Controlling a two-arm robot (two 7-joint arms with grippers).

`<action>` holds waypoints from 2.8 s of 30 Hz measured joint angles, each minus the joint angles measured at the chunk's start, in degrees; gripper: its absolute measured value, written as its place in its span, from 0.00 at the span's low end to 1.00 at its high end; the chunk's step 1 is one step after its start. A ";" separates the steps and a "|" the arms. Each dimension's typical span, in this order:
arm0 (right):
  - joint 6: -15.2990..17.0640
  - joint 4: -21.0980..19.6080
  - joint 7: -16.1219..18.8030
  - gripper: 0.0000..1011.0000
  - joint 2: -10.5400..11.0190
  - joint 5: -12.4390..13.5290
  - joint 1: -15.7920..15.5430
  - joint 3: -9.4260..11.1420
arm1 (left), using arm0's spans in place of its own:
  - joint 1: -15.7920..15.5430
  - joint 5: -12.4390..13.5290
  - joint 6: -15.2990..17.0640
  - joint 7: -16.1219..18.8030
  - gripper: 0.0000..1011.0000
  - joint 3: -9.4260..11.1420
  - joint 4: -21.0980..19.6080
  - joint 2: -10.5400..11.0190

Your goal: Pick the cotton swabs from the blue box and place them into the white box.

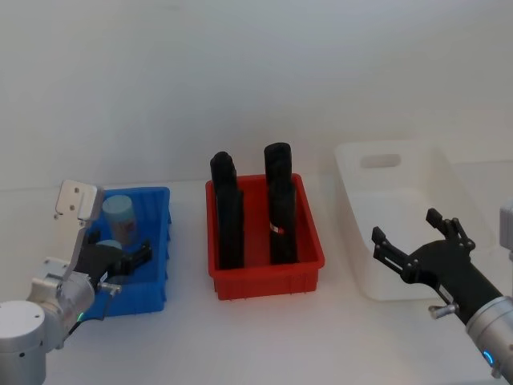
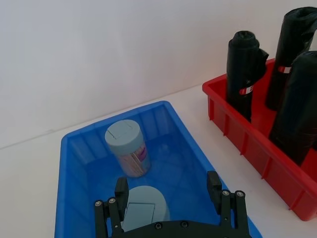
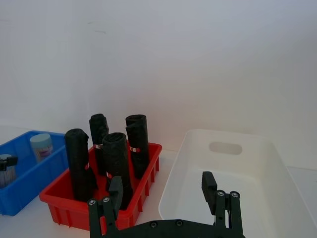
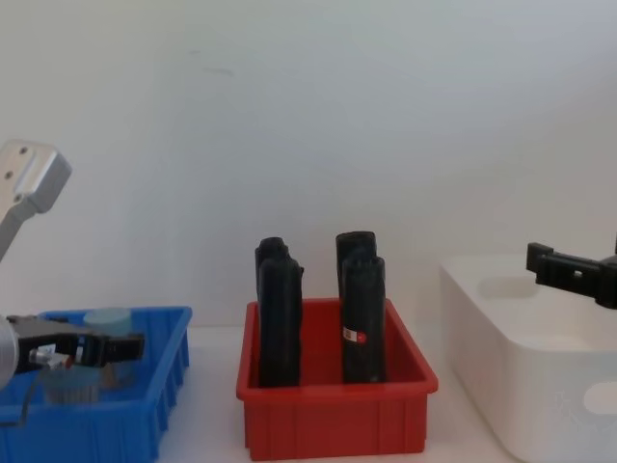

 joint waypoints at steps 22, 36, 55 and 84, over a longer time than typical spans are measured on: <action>0.00 0.00 0.00 0.99 0.00 0.00 0.00 0.00 | -4.00 -0.47 -0.30 -1.41 0.99 -2.72 9.33 -0.28; 0.00 0.00 0.00 0.99 0.00 0.00 0.00 0.00 | -5.25 -1.23 0.16 -5.44 0.68 -3.51 11.85 -0.23; 0.00 0.00 0.00 0.99 0.00 0.00 0.00 0.00 | -5.73 -2.58 0.08 -11.51 0.67 -3.52 10.89 -0.37; 0.00 0.00 0.00 0.99 0.00 0.00 0.00 0.00 | -2.06 6.72 5.09 -15.87 0.67 -3.26 -12.20 3.08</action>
